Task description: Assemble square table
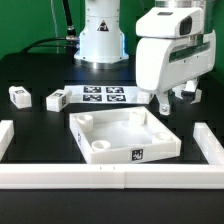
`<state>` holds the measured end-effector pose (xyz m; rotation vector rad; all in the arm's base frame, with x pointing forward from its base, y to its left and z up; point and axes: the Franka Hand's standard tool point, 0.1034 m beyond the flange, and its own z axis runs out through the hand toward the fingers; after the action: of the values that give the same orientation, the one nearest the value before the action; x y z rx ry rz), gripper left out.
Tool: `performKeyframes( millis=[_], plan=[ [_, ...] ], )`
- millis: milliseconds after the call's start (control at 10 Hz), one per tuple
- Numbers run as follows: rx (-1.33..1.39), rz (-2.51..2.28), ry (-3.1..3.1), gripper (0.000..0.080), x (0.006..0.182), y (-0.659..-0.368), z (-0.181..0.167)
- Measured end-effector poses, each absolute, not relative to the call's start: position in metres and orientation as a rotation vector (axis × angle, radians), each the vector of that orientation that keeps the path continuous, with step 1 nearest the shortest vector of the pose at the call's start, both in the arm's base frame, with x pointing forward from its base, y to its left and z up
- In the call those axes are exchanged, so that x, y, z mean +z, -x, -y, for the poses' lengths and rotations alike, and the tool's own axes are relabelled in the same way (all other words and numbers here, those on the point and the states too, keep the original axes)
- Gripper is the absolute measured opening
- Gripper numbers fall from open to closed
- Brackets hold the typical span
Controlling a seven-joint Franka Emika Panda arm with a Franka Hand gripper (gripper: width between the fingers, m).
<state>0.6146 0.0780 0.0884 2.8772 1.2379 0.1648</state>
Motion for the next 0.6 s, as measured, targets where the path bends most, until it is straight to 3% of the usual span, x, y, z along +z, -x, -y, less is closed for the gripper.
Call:
performKeyframes(
  millis=[600],
  plan=[
    [0.163, -1.270, -2.860, 0.0650, 0.0881, -0.6130, -0.0743]
  ],
)
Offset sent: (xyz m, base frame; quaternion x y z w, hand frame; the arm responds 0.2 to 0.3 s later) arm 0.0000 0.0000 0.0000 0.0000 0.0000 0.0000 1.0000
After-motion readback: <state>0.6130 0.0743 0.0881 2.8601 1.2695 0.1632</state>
